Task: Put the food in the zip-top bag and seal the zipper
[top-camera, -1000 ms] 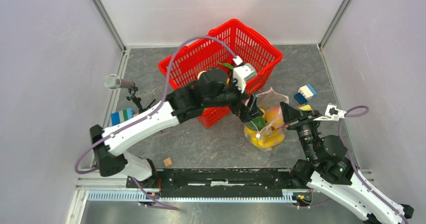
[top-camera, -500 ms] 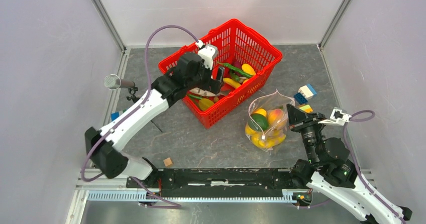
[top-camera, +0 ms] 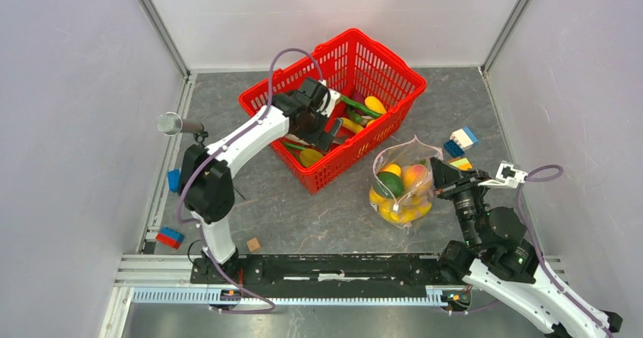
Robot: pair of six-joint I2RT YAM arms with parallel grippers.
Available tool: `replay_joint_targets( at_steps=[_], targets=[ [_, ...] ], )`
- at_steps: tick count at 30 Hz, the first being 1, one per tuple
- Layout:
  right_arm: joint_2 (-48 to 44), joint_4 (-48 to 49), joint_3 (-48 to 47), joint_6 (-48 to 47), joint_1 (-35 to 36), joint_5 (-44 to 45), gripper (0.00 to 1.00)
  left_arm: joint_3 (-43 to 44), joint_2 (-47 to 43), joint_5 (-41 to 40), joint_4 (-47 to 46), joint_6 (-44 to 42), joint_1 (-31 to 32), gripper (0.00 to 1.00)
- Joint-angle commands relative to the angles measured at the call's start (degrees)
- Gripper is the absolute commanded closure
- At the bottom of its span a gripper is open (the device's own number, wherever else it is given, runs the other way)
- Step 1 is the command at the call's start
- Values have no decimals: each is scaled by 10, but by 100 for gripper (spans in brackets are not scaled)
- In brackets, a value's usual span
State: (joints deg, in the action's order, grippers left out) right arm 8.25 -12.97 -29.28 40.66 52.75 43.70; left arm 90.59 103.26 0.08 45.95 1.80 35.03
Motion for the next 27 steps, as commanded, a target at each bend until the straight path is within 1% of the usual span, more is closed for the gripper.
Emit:
replay_joint_targets(
  at_steps=[1,5,9,13,17,24,27],
  targets=[
    [13,14,-8,2,2,-4,95,46,46,44,89,-50,-7,0],
    [17,16,-6,3,3,-5,94,43,64,35,97,-53,-7,0],
    [17,19,-4,4,2,-7,94,42,86,2,98,-52,-7,0],
    [16,18,-5,4,2,-7,94,35,100,2,101,-43,-7,0],
    [16,17,-4,5,3,-5,94,24,102,37,100,-42,-7,0],
    [20,20,0,7,2,-6,94,14,128,16,82,-36,-7,0],
    [20,19,-1,6,2,-5,94,8,131,23,54,-24,-6,4]
  ],
)
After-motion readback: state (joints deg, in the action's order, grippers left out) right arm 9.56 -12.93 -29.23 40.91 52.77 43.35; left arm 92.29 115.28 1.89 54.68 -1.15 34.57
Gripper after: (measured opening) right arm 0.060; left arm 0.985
